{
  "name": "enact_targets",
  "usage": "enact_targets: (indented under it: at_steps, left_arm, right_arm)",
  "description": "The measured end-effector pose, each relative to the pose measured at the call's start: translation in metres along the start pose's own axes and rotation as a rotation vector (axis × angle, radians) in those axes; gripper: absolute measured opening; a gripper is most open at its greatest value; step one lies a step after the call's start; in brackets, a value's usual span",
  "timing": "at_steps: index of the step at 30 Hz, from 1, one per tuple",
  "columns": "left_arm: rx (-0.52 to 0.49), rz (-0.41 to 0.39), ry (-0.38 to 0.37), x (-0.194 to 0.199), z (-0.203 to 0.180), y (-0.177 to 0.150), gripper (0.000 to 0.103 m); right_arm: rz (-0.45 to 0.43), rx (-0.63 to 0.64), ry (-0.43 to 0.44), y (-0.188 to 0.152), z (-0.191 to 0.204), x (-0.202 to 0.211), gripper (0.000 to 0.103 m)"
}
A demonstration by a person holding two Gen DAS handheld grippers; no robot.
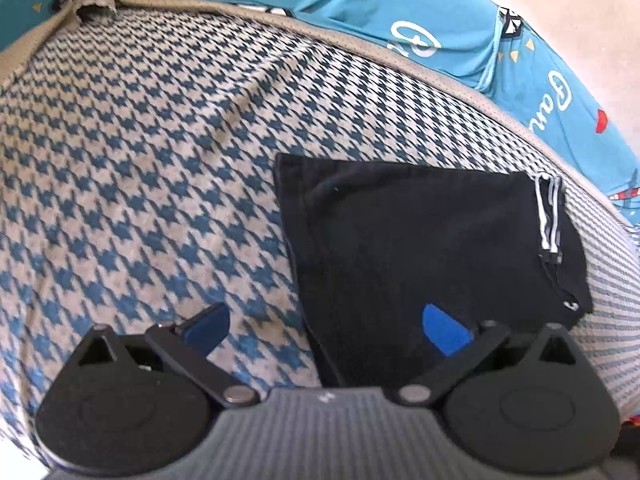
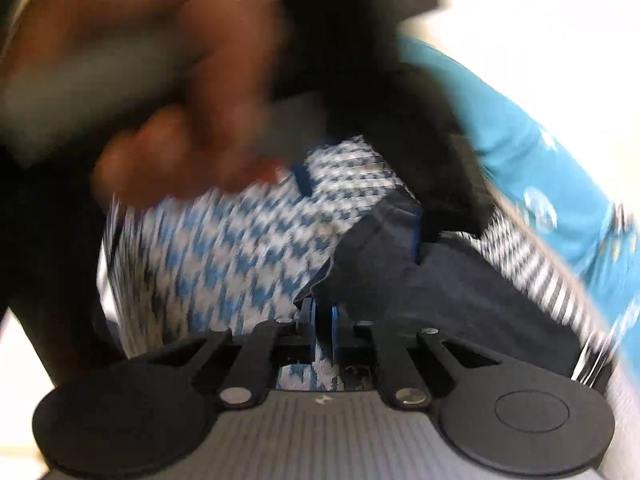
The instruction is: Fold clothes
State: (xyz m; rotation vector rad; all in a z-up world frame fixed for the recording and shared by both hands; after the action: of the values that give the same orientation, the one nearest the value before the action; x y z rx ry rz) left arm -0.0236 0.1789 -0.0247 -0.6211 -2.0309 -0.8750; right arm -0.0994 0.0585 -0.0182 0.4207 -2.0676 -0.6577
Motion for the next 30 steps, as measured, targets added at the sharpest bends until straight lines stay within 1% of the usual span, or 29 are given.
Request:
enact_targets:
  at_steps: [3, 6, 10, 11, 15, 17, 19, 21, 22, 23, 24, 30]
  left_arm:
    - [0.015, 0.029, -0.04, -0.006, -0.002, -0.004, 0.103]
    - [0.017, 0.045, -0.081, -0.009, -0.007, -0.006, 0.103]
    - [0.005, 0.056, -0.163, -0.008, -0.017, -0.009, 0.103]
    - [0.002, 0.059, -0.183, -0.007, -0.02, -0.01, 0.101]
    - [-0.01, 0.071, -0.265, -0.005, -0.03, -0.013, 0.092]
    - [-0.011, 0.079, -0.285, -0.007, -0.033, -0.013, 0.088]
    - [-0.006, 0.083, -0.288, -0.008, -0.033, -0.013, 0.087]
    - [0.002, 0.082, -0.293, -0.008, -0.033, -0.013, 0.087]
    - [0.004, 0.081, -0.299, -0.007, -0.034, -0.013, 0.087]
    - [0.003, 0.079, -0.304, -0.006, -0.034, -0.013, 0.087]
    - [-0.001, 0.077, -0.306, -0.004, -0.034, -0.013, 0.087]
    - [-0.007, 0.081, -0.324, 0.001, -0.036, -0.013, 0.088]
  right_arm:
    - [-0.047, -0.231, 0.042, 0.0, -0.031, 0.011, 0.007]
    - [-0.089, -0.396, 0.08, -0.004, -0.055, 0.02, 0.007]
    - [-0.1, -0.452, 0.098, -0.009, -0.063, 0.025, 0.007]
    - [-0.103, -0.465, 0.102, -0.011, -0.064, 0.026, 0.007]
    - [-0.086, -0.433, 0.109, -0.011, -0.057, 0.023, 0.008]
    - [-0.074, -0.403, 0.098, -0.013, -0.051, 0.021, 0.008]
    - [-0.059, -0.366, 0.082, -0.014, -0.046, 0.018, 0.015]
    - [-0.047, -0.333, 0.065, -0.017, -0.04, 0.018, 0.039]
    - [-0.046, -0.31, 0.054, -0.018, -0.038, 0.019, 0.044]
    - [-0.045, -0.288, 0.042, -0.019, -0.035, 0.019, 0.052]
    - [-0.044, -0.265, 0.031, -0.02, -0.032, 0.02, 0.054]
    - [-0.012, -0.126, 0.0, -0.021, -0.014, 0.01, 0.056]
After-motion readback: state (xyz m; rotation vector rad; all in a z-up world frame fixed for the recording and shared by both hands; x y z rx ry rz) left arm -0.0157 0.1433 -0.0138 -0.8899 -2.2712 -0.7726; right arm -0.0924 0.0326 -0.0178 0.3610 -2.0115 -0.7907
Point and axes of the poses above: each gripper's, at about its wrist camera, not at the fingertips, and x roughly against the way its jaws point, z to its left, y to its top, the point moved 6 cm from there along -x, roughly the way its jaws point, and after that the axes turned 13 degrees about x, right-handed, at the moved point
